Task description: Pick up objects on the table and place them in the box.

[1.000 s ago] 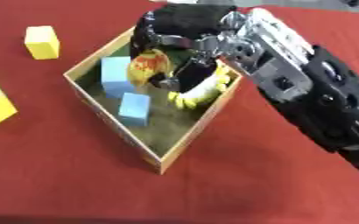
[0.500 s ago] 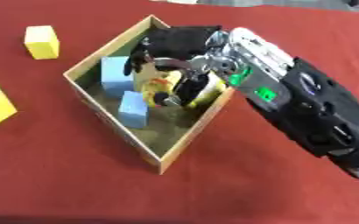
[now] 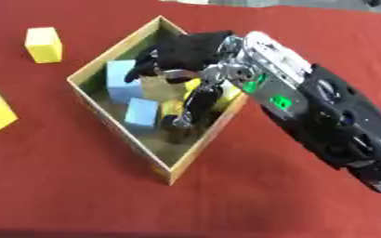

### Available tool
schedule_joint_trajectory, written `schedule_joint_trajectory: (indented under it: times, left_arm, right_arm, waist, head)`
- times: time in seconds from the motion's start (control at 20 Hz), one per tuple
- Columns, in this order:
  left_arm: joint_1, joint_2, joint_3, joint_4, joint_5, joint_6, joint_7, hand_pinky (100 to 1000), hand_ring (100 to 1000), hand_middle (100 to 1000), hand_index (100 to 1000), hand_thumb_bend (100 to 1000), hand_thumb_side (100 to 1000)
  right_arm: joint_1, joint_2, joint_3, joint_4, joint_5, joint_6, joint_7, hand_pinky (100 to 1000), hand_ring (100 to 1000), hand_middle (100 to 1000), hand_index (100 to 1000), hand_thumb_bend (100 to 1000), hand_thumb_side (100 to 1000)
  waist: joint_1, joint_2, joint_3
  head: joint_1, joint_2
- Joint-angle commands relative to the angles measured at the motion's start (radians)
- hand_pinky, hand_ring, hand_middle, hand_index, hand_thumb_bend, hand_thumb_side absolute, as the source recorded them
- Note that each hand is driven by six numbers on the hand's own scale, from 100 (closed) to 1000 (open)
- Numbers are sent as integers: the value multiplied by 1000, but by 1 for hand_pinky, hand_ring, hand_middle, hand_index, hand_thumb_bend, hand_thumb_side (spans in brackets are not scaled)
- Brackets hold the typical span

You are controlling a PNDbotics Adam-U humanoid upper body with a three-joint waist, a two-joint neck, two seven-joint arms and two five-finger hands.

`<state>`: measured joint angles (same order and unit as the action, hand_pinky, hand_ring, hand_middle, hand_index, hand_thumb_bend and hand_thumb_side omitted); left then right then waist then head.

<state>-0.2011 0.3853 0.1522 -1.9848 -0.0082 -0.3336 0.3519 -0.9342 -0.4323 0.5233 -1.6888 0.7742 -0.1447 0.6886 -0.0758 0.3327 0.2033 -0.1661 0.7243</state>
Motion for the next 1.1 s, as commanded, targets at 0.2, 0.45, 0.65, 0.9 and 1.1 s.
schedule_joint_trajectory:
  times: [0.2,0.45,0.65,0.9,1.1]
  left_arm:
    - [-4,37,6,-15,-5,-5,6,958,786,769,846,169,771]
    - [-5,62,0,-15,-11,-10,7,955,786,769,847,170,763]
    - [-2,91,-5,-15,-23,-12,7,952,787,770,848,168,756]
    - [29,210,-15,-15,-104,4,-2,934,790,771,858,192,704]
    - [71,342,-26,-15,-224,42,-9,912,797,773,872,246,654]
  right_arm:
    - [35,-82,-171,-191,-143,142,-144,899,927,761,905,100,100]
    - [95,-139,-298,-298,-348,256,-317,890,898,726,883,100,100]
    - [138,-182,-375,-311,-468,261,-434,881,881,716,875,100,100]
    - [212,-262,-452,-311,-585,184,-595,876,874,709,865,100,252]
    - [289,-322,-501,-311,-623,131,-702,873,864,699,855,100,263]
  waist:
    - [11,-21,-7]
    - [15,-22,-16]
    - [20,-21,-22]
    - [30,-20,-31]
    - [39,-19,-35]
  head:
    - [20,-7]
    - [40,-16]
    - [55,-17]
    - [73,-13]
    - [96,-5]
